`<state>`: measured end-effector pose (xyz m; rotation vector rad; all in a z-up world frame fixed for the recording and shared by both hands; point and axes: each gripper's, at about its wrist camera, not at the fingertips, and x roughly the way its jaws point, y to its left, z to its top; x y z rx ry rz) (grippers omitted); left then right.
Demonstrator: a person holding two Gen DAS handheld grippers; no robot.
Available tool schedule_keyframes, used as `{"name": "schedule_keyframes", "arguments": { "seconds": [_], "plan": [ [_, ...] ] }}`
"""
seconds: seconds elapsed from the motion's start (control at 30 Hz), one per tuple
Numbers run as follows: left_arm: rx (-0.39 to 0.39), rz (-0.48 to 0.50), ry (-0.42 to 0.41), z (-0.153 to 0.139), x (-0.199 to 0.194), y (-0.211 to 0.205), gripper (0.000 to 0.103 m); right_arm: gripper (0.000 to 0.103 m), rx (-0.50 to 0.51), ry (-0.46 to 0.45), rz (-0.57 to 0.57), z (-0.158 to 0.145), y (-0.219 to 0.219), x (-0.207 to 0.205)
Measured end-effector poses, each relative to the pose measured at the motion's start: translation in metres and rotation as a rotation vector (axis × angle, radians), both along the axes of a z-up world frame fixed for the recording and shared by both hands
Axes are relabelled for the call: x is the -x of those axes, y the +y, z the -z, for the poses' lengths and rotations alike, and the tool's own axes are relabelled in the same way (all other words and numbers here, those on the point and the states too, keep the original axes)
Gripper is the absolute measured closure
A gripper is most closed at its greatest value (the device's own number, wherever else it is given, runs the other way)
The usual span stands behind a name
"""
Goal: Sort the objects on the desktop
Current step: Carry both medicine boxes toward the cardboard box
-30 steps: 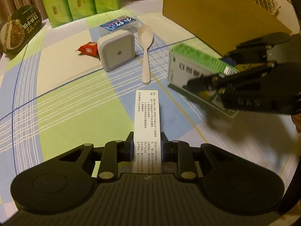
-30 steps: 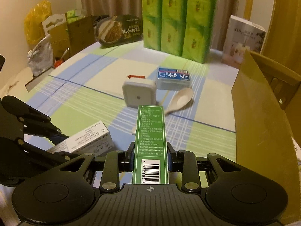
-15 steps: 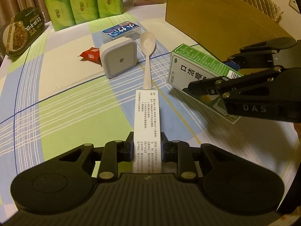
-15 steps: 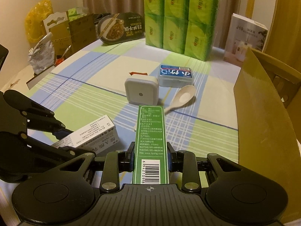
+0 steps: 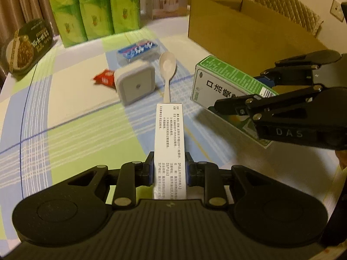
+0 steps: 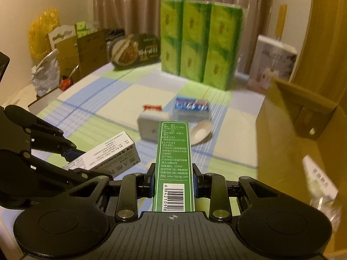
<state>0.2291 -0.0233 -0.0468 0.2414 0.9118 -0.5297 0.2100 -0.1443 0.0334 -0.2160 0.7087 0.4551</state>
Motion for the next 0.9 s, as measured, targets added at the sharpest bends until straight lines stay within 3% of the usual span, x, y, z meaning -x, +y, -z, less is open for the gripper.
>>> {"name": "schedule_keyframes", "arguments": {
  "seconds": [0.27,0.53,0.9],
  "plan": [
    [0.062,-0.014,-0.069,-0.034,-0.005,-0.014,0.082,0.076,-0.029,-0.086,0.054,-0.035,-0.028,0.000],
    [0.073,-0.008,-0.118,-0.060,-0.007,-0.044,0.082,0.075,-0.072,-0.158,0.169,-0.067,-0.084,0.001],
    [0.181,0.083,-0.160,-0.099,-0.007,-0.135,0.082,0.075,-0.106,-0.166,0.351,-0.073,-0.171,-0.010]
  ]
}}
